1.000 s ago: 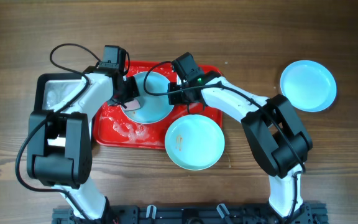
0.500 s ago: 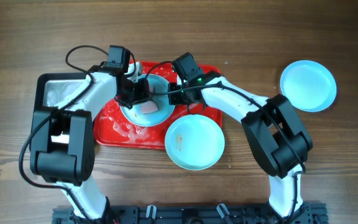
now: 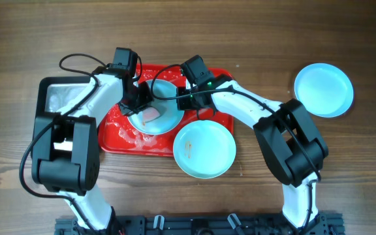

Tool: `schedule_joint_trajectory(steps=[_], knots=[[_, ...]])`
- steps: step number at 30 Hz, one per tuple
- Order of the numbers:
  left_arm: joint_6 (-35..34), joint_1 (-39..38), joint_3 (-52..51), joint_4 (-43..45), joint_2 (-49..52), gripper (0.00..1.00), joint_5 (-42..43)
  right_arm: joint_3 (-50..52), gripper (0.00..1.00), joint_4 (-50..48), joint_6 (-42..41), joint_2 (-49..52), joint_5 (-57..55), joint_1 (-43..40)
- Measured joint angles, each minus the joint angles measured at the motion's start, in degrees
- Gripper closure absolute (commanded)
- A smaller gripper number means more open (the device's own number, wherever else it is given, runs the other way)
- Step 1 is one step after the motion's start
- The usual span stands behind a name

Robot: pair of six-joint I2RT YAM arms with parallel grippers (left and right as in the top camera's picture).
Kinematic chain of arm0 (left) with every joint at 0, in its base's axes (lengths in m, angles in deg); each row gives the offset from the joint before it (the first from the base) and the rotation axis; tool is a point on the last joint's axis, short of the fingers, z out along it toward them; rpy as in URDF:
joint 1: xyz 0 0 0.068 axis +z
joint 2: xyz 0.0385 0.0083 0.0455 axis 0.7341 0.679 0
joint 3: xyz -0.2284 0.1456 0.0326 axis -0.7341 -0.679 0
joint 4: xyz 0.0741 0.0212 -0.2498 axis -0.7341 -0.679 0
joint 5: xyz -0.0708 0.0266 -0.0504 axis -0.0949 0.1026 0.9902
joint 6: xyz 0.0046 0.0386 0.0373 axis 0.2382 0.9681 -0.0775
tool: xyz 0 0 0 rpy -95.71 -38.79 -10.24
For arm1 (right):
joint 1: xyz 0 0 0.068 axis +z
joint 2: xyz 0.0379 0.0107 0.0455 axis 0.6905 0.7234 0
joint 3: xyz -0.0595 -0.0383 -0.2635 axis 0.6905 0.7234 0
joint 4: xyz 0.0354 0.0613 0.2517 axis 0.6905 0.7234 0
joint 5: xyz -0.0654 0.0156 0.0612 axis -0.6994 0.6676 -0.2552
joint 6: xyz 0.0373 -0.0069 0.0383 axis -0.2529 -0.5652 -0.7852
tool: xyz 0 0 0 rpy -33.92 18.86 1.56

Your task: Clean dirty plates on tray and stack at the side

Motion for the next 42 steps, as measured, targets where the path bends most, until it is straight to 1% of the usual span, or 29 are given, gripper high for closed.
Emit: schedule_joint_trajectory(steps=[1,4,5,7,8,10,12,14,17,18,21,23,25,26,27,29,30,33,35,38,40,42], knots=[[-0.48,0.26,0.07,-2.43,-0.11,0.96,1.14,0.0,0.96,-0.02,0.0,0.0,0.02,0.0],[-0.74,1.99,-0.37,-2.93,-0.11,0.96,8.37,0.0,0.96,0.0,0.0,0.0,0.13,0.0],[-0.63,2.51,-0.63,-2.08,-0.09,0.96,10.36,0.0,0.96,0.0,0.0,0.0,0.15,0.0],[-0.22,3.32,-1.2,3.39,0.07,0.96,15.65,0.0,0.96,0.0,0.0,0.0,0.15,0.0],[-0.13,3.32,-1.22,5.62,0.09,0.96,16.65,0.0,0.96,0.0,0.02,0.0,0.17,0.0],[-0.07,3.26,-1.31,9.22,0.09,0.96,16.04,0.0,0.96,0.0,0.02,0.0,0.17,0.0],[-0.35,3.06,-1.31,10.43,0.09,0.96,12.13,0.0,0.96,0.0,0.0,0.0,0.17,0.0],[-1.09,2.99,-1.29,10.16,0.28,0.96,5.86,0.0,0.96,0.0,0.02,0.0,0.17,0.0],[-2.73,2.6,-0.55,6.01,0.39,0.96,1.27,0.0,0.96,0.0,0.02,0.0,0.17,0.0],[-2.93,2.6,-0.39,5.09,0.39,0.96,0.81,0.0,0.96,0.0,0.02,0.0,0.17,0.0],[-3.69,2.84,0.81,-1.53,0.7,0.96,0.44,0.0,0.96,0.02,0.02,0.0,0.2,0.0],[-2.47,3.34,0.83,-4.79,0.72,0.96,2.67,0.0,0.96,0.02,0.02,0.0,0.2,0.0],[0.68,3.98,0.59,-4.94,1.16,0.96,7.87,0.0,0.96,0.02,0.02,0.0,0.22,0.0],[3.15,4.15,0.09,-3.15,1.75,0.96,13.18,0.0,0.96,0.02,0.02,0.0,0.28,0.0],[4.09,4.09,-0.2,-1.29,2.1,0.96,15.61,0.0,0.96,0.02,0.02,0.0,0.35,0.0],[5.09,3.91,-0.76,4.94,2.6,0.96,18.71,0.0,0.96,0.02,0.02,0.0,0.35,0.0],[5.14,3.78,-0.79,6.73,2.8,0.96,18.95,0.0,0.96,0.02,0.02,0.0,0.35,0.0],[3.39,3.28,-0.79,10.54,2.95,0.96,16.06,0.0,0.96,0.02,0.02,0.0,0.35,0.0],[1.33,2.58,-0.63,10.32,2.93,0.96,12.79,0.0,0.96,0.02,0.02,0.0,0.5,0.0],[-0.72,1.66,0.66,6.45,2.38,0.96,5.73,0.0,0.96,0.0,0.02,0.02,0.72,0.07],[-1.4,1.77,1.49,0.76,1.64,0.96,-1.38,0.0,0.96,0.0,0.02,0.02,0.76,0.04],[-1.95,1.79,1.79,-3.04,1.27,0.96,-5.29,0.0,0.96,0.0,0.02,0.02,0.79,0.04]])
